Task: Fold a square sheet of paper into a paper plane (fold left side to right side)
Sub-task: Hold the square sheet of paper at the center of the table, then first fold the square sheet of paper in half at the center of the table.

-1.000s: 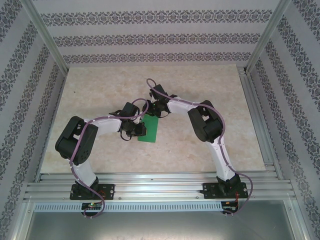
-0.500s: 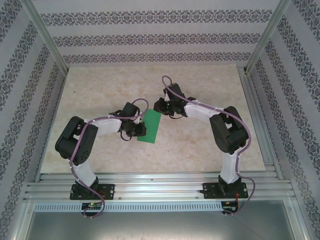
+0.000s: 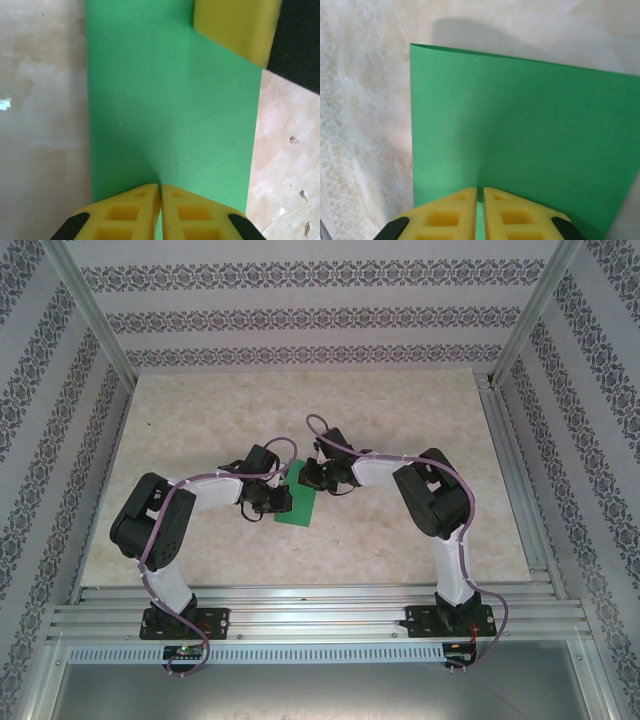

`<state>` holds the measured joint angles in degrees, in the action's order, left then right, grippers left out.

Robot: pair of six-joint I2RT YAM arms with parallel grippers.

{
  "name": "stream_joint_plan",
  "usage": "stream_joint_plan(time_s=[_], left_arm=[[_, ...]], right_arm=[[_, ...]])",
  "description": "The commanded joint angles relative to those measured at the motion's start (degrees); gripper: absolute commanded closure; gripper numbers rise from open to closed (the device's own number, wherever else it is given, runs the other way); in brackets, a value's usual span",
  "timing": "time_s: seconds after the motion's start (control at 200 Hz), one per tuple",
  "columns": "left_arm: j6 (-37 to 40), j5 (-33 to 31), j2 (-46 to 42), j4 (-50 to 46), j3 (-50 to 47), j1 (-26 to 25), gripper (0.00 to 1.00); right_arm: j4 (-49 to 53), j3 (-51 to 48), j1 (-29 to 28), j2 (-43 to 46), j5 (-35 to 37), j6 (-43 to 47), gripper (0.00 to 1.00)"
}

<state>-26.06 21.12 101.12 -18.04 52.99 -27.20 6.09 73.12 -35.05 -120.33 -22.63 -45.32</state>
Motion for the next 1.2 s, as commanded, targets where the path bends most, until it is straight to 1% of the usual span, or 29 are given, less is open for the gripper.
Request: stream_joint_plan(time_s=[0.0,0.17,0.295,0.535,0.774,1.044,1.194], left_arm=[[-0.1,-2.4,0.3,-7.2,-0.8,-0.7,0.86],[-1.0,1.5,-2.5,-7.0,3.6,0.5,0.78],[-1.2,3.4,-1.9,-6.7,7.4,2.1,0.77],[-2.6,5.2,3.4,-4.9,12.4,4.7,0.89],[-3.5,7.4,9.7,-3.0,17.9,5.1,0.90],[-5.7,5.1,15.1,-1.5,23.0,6.5,0.95],[-6.0,7.1,18.1,-1.1,26.1,6.6,0.95]], right_arm=[[4.4,0.4,-0.4,-2.7,1.3,1.2,0.88],[7.4,0.8,-0.9,-3.2,2.8,2.9,0.88],[9.0,1.5,-1.1,-3.5,3.5,3.6,0.88],[10.4,2.4,-1.5,-3.5,4.3,4.3,0.88],[11.2,3.1,-1.7,-4.1,4.3,4.4,0.88],[12.2,3.8,-1.8,-4.5,4.5,5.0,0.88],[12.2,3.8,-1.9,-4.6,4.5,5.0,0.88]])
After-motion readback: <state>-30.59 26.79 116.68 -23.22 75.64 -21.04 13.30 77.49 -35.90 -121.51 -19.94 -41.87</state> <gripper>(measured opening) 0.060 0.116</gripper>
